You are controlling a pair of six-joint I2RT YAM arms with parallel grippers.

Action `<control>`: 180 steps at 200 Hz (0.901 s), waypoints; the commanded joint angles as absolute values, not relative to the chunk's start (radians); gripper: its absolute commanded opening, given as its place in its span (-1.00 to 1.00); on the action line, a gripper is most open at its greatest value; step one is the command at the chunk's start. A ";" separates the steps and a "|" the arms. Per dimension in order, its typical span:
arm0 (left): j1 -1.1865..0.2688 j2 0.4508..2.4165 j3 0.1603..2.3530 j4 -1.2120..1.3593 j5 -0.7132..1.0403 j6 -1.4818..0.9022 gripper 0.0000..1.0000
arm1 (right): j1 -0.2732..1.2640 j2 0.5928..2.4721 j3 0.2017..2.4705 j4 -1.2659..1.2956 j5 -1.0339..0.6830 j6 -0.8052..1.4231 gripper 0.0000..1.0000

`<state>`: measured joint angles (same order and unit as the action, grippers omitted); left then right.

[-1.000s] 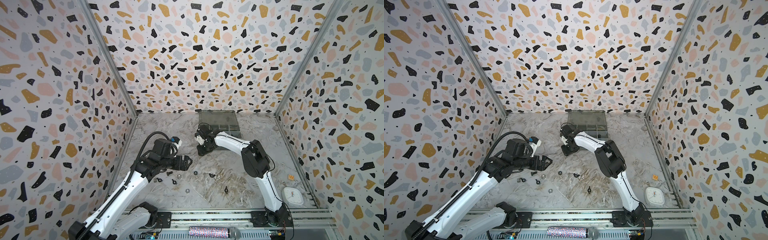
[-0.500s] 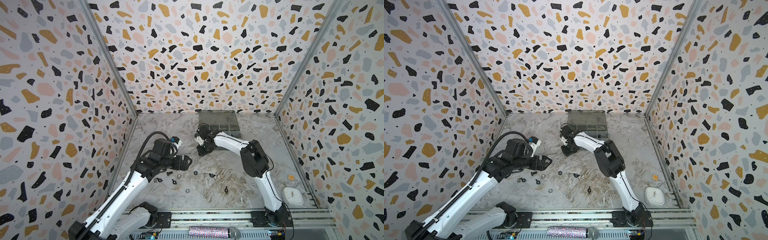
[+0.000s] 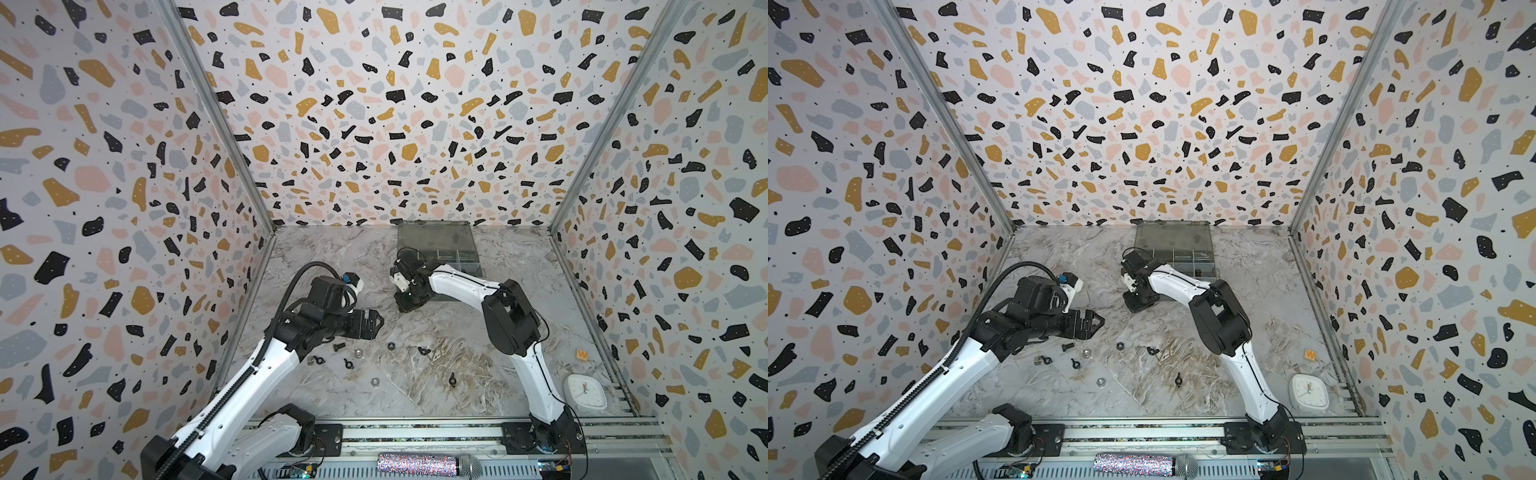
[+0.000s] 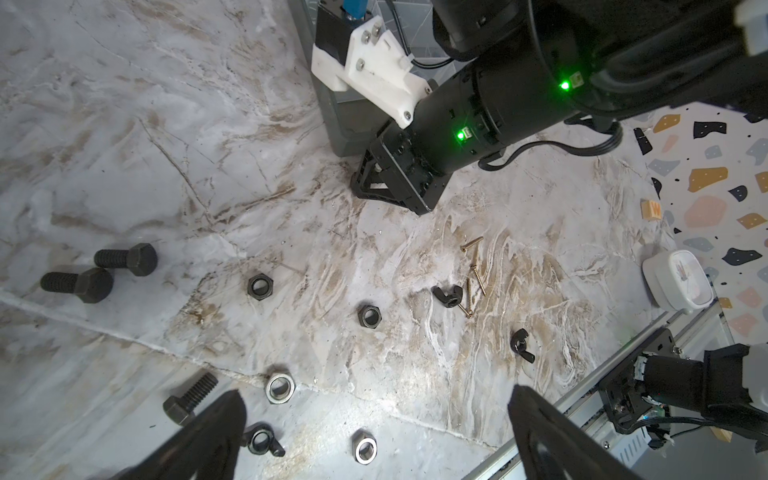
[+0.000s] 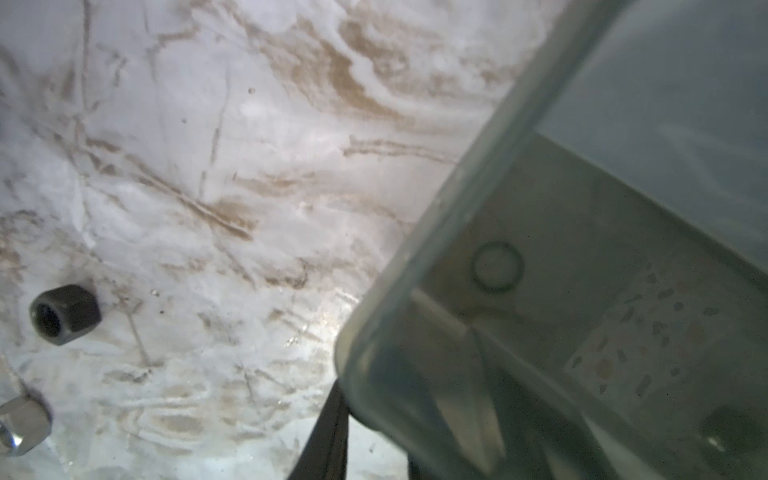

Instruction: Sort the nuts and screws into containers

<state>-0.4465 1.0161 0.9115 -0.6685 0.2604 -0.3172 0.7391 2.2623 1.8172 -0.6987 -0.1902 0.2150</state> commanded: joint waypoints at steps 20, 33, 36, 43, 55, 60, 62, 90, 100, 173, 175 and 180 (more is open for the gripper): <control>-0.452 1.048 0.944 -0.590 0.294 -0.299 0.99 | 0.750 2.096 1.752 -0.747 -0.209 0.212 -0.75; -0.453 1.065 0.953 -0.582 0.295 -0.294 1.00 | 0.750 2.068 1.733 -0.750 -0.204 0.210 -0.75; -0.453 1.070 0.955 -0.582 0.295 -0.294 1.00 | 0.749 2.063 1.731 -0.753 -0.201 0.210 -0.75; -0.453 1.084 0.962 -0.581 0.296 -0.289 1.00 | 0.749 2.049 1.729 -0.757 -0.190 0.209 -0.76; -0.453 1.106 0.976 -0.581 0.291 -0.281 1.00 | 0.745 2.031 1.730 -0.768 -0.170 0.208 -0.76; -0.453 1.115 0.980 -0.575 0.289 -0.281 1.00 | 0.743 2.026 1.735 -0.774 -0.164 0.206 -0.76; -0.453 1.119 0.983 -0.573 0.290 -0.281 1.00 | 0.741 2.024 1.736 -0.776 -0.161 0.204 -0.75; -0.456 1.163 1.018 -0.532 0.303 -0.284 1.00 | 0.705 1.991 1.744 -0.788 -0.138 0.195 -0.76; -0.460 1.185 1.034 -0.524 0.308 -0.282 1.00 | 0.681 1.981 1.747 -0.788 -0.135 0.192 -0.76; -0.519 1.413 1.276 -0.519 0.310 -0.228 1.00 | 0.472 2.033 1.834 -0.784 -0.103 0.156 -0.75; -0.520 1.421 1.288 -0.520 0.310 -0.225 1.00 | 0.466 2.038 1.841 -0.786 -0.104 0.156 -0.76; -0.523 1.442 1.316 -0.529 0.308 -0.217 1.00 | 0.456 2.052 1.856 -0.789 -0.105 0.157 -0.75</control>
